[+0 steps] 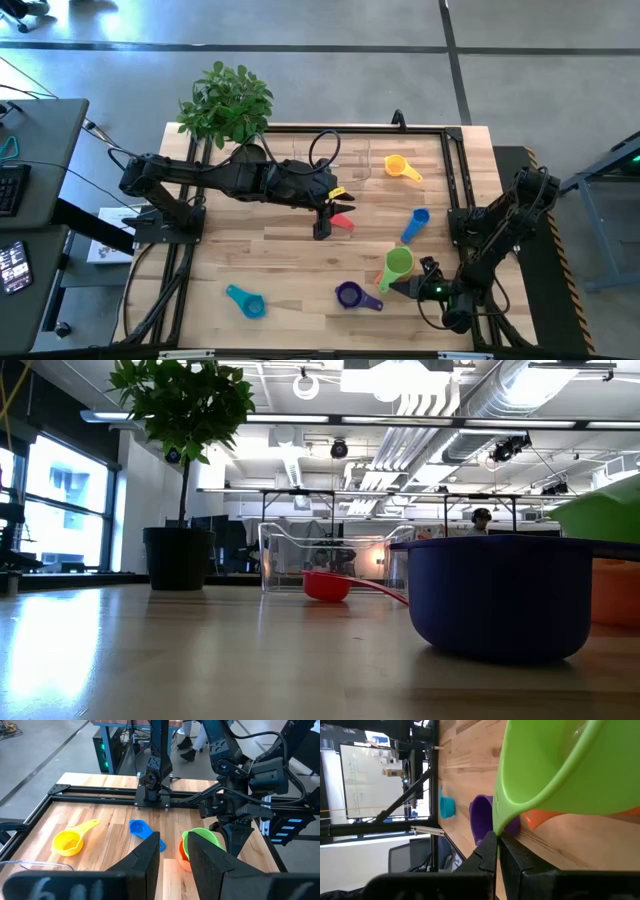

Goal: Nest measuring cups in basket
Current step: Stack the green measuring cup on top of the orange measuring cup

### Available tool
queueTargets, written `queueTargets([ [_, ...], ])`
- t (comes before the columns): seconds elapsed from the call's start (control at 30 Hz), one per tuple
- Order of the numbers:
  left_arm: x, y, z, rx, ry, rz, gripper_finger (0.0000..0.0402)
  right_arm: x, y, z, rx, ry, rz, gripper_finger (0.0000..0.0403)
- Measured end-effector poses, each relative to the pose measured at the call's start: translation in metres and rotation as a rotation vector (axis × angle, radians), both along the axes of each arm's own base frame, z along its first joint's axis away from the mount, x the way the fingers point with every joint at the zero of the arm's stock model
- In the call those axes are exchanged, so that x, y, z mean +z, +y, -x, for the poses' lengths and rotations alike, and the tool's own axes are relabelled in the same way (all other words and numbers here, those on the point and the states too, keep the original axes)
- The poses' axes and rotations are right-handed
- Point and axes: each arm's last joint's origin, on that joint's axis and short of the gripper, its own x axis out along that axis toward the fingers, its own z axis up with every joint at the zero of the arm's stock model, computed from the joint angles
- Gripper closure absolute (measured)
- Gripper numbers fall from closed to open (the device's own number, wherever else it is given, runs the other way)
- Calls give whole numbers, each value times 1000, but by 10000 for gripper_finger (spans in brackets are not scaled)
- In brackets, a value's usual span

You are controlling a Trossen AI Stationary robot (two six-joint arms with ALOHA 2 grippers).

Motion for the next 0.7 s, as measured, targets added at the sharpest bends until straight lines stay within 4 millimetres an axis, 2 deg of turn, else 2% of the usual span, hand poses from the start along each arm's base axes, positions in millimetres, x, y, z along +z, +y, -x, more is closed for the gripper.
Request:
queueTargets([
  [0.7,-2,0,1,-1,21,-3,312,-2,-17,-21,-73,52,-7,403],
])
